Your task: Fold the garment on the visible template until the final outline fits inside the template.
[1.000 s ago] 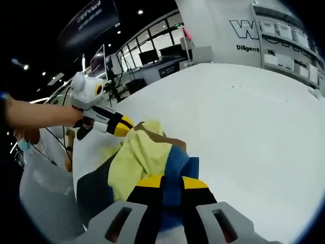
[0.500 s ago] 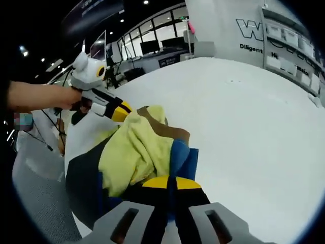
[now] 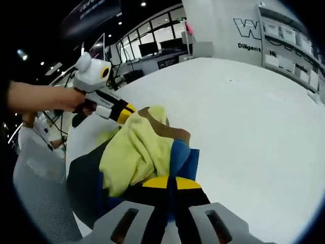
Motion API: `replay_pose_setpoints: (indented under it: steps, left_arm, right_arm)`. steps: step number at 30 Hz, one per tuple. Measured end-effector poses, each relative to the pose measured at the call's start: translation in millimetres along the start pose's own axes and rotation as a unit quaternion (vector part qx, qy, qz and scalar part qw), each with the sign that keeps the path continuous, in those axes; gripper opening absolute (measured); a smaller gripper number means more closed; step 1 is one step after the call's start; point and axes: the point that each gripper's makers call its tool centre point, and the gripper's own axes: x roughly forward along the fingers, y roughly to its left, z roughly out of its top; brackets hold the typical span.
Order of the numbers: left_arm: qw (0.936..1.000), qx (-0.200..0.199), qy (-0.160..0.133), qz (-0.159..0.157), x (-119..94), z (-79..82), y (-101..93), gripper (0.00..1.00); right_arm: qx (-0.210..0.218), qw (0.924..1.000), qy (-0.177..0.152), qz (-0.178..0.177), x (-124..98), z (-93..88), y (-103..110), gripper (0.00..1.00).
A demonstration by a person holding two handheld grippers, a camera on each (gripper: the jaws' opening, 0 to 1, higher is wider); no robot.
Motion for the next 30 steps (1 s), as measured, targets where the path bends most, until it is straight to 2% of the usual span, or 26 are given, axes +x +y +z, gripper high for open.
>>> replay_pose_setpoints:
  steps: [8,16,23,30]
  left_arm:
    - [0.9993,0.037,0.002,0.01,0.8,-0.6,1.2,0.08]
    - [0.9996,0.022,0.008,0.017,-4.6,-2.7,5.1,0.07]
    - [0.9998,0.007,0.0,0.021,-18.9,-0.5,11.4,0.07]
    - [0.9995,0.008,-0.003,0.031,-29.6,-0.6,17.5,0.06]
  right_arm:
    - [0.001,1.0,-0.003,-0.002,-0.5,-0.6,0.6,0.0]
    - [-0.001,1.0,-0.006,-0.003,-2.8,0.8,0.3,0.0]
    - [-0.006,0.9999,-0.01,-0.005,-6.3,2.3,0.1,0.0]
    - [-0.008,0.9999,-0.011,-0.01,-11.6,1.8,-1.7,0.0]
